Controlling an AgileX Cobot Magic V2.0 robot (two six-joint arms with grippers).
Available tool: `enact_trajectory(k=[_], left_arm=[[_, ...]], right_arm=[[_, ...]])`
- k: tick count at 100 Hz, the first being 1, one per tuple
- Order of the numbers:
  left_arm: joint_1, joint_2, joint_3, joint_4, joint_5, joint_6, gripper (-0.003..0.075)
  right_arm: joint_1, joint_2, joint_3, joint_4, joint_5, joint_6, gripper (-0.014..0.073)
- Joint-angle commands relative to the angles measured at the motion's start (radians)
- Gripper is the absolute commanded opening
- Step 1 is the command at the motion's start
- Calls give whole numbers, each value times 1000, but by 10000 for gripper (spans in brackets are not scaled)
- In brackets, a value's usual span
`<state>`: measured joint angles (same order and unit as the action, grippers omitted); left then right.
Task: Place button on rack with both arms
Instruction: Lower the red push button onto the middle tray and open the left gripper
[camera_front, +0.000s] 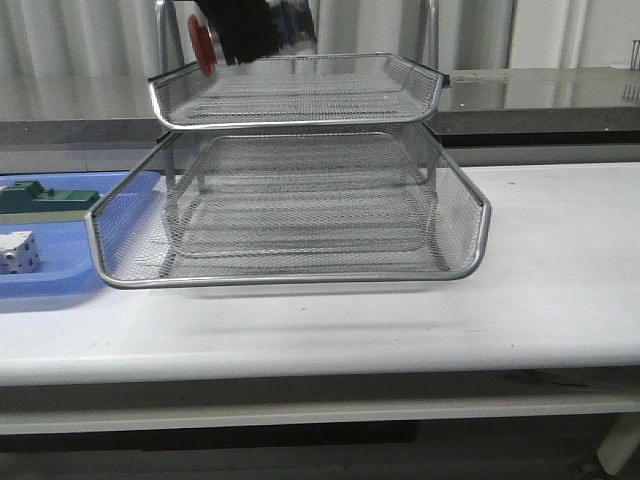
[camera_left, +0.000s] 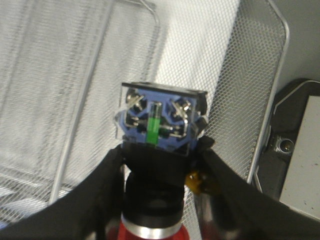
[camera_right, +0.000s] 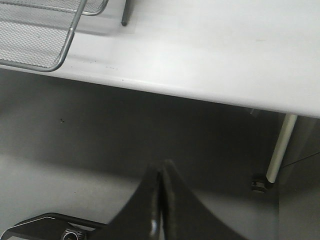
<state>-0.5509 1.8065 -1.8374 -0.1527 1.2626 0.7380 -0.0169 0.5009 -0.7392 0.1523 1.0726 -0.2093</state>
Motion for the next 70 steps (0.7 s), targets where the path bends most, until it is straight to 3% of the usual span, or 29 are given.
enact_trajectory(k=[1, 60, 70], left_arm=[[-20, -16, -24, -16, -17, -10, -12], [-28, 157, -24, 20, -35, -10, -8], [-28, 157, -24, 20, -51, -10, 23]], right_arm=[[0, 4, -32, 4, -58, 3, -71], [0, 4, -32, 4, -58, 3, -71], [0, 4, -32, 4, -58, 3, -71]])
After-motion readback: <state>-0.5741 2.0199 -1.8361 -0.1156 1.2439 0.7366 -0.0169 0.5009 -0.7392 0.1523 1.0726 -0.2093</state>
